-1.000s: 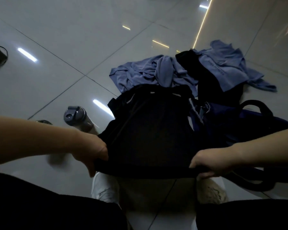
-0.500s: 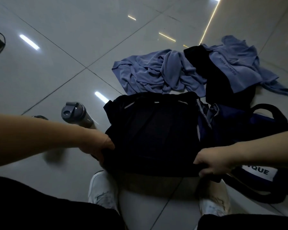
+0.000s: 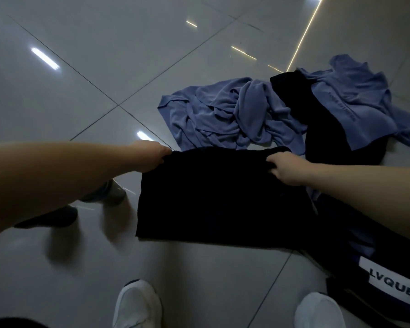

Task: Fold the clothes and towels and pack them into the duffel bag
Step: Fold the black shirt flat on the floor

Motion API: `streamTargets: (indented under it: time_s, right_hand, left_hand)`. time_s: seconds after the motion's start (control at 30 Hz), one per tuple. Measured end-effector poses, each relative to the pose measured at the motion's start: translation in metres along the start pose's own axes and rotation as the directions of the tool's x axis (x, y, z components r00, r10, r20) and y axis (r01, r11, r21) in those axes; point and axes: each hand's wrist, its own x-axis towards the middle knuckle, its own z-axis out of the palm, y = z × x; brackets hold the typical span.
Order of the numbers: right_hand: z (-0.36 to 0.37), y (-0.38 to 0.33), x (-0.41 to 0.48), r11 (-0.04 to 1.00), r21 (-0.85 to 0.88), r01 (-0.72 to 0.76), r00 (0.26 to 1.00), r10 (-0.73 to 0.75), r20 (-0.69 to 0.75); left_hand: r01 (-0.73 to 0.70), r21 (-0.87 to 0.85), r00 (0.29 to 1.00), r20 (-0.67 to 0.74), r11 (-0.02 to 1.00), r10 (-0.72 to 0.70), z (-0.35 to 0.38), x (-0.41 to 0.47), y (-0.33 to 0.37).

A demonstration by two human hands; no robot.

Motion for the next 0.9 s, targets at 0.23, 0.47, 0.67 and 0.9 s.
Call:
streamTargets:
  time_s: [0.23, 0.47, 0.67, 0.9]
  right_hand:
    - [0.011, 0.025, 0.058, 0.985, -0.090, -0.149, 0.981, 0.136, -0.141]
    - [0.037, 0.042, 0.081, 0.938, -0.152, -0.312, 0.943, 0.287, -0.166]
    - [0.042, 0.051, 0.076, 0.939, -0.052, -0.341, 0.927, 0.327, -0.183]
    - [0.035, 0.049, 0.073, 0.978, 0.068, -0.199, 0.933, 0.211, -0.291]
  left_hand:
    - [0.023, -0.137, 0.999, -0.028, 0.990, -0.027, 0.016, 0.059, -0.004]
    - [0.069, -0.230, 0.998, 0.010, 0.971, -0.069, 0.041, 0.078, 0.007]
    - [0.100, -0.033, 0.994, -0.044, 0.994, -0.102, 0.040, 0.079, 0.001]
    - [0.192, 0.176, 0.961, -0.233, 0.966, -0.149, 0.021, 0.078, -0.038]
